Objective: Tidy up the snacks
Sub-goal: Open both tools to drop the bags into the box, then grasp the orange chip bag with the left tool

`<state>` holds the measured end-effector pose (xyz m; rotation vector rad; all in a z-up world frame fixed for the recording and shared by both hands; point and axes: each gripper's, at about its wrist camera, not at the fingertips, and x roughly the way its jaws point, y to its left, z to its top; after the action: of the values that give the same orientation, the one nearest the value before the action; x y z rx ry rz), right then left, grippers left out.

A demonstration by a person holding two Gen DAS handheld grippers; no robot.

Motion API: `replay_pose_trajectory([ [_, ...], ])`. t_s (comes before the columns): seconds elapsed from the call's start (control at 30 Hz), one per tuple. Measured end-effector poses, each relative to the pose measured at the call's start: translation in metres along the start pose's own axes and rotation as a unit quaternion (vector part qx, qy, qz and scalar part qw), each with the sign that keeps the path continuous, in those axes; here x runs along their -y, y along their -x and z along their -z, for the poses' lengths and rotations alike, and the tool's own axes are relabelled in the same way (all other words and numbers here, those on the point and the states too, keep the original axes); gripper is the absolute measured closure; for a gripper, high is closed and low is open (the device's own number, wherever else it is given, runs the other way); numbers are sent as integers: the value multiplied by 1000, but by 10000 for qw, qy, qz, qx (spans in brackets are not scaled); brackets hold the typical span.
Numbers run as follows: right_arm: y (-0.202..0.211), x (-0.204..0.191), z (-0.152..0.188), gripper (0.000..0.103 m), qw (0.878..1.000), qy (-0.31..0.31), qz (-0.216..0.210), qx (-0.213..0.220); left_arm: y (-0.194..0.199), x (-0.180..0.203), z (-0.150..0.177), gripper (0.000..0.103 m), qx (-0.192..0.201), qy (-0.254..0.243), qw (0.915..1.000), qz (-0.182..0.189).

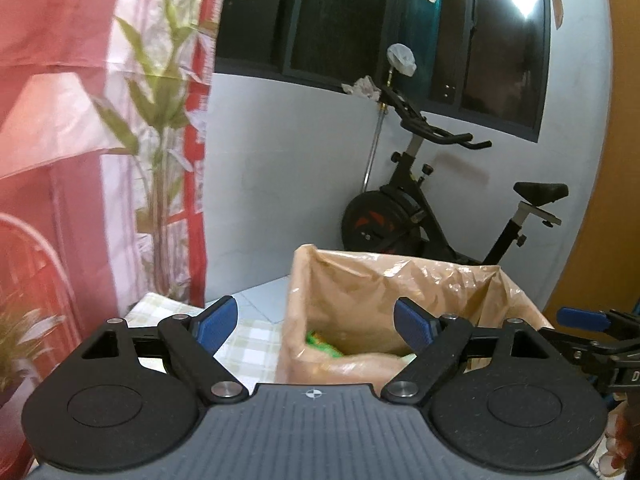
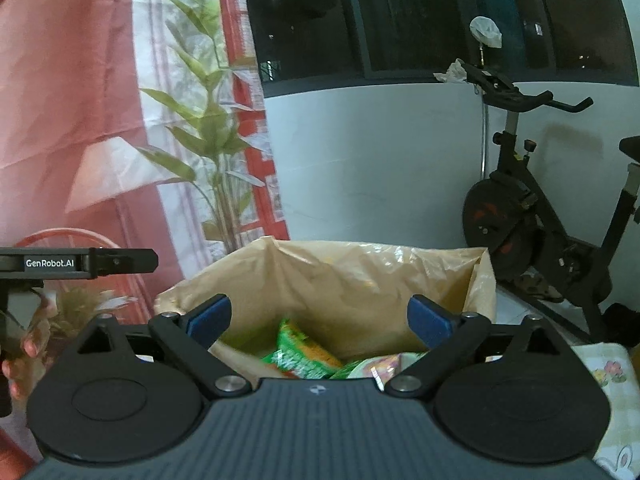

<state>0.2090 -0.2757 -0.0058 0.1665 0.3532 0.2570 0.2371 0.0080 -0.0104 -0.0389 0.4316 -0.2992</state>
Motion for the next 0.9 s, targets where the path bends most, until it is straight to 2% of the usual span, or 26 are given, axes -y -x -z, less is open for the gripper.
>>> replay_pose_trajectory([
  [0.23, 20, -15, 32, 6, 9997, 49, 185, 180, 18, -21, 32, 19, -77, 100, 9999, -106],
  [0.4, 27, -18, 61, 6, 9985, -35, 430, 349, 17, -29, 55, 27, -266, 94, 9994, -190],
  [0.5, 29, -17, 76, 7, 9981, -66, 492, 370, 18, -31, 68, 28, -203, -68, 9993, -309],
  [0.57, 31, -16, 84, 7, 9977, -51, 559, 370, 20, -33, 75, 28, -206, -39, 9995, -243],
  [0.73, 36, -12, 103, 7, 9967, 81, 747, 322, 28, -42, 83, 28, -238, 324, 9991, -122],
  [0.9, 43, -6, 112, 7, 9966, 25, 795, 209, 40, -49, 73, 28, -214, 283, 9993, -105],
])
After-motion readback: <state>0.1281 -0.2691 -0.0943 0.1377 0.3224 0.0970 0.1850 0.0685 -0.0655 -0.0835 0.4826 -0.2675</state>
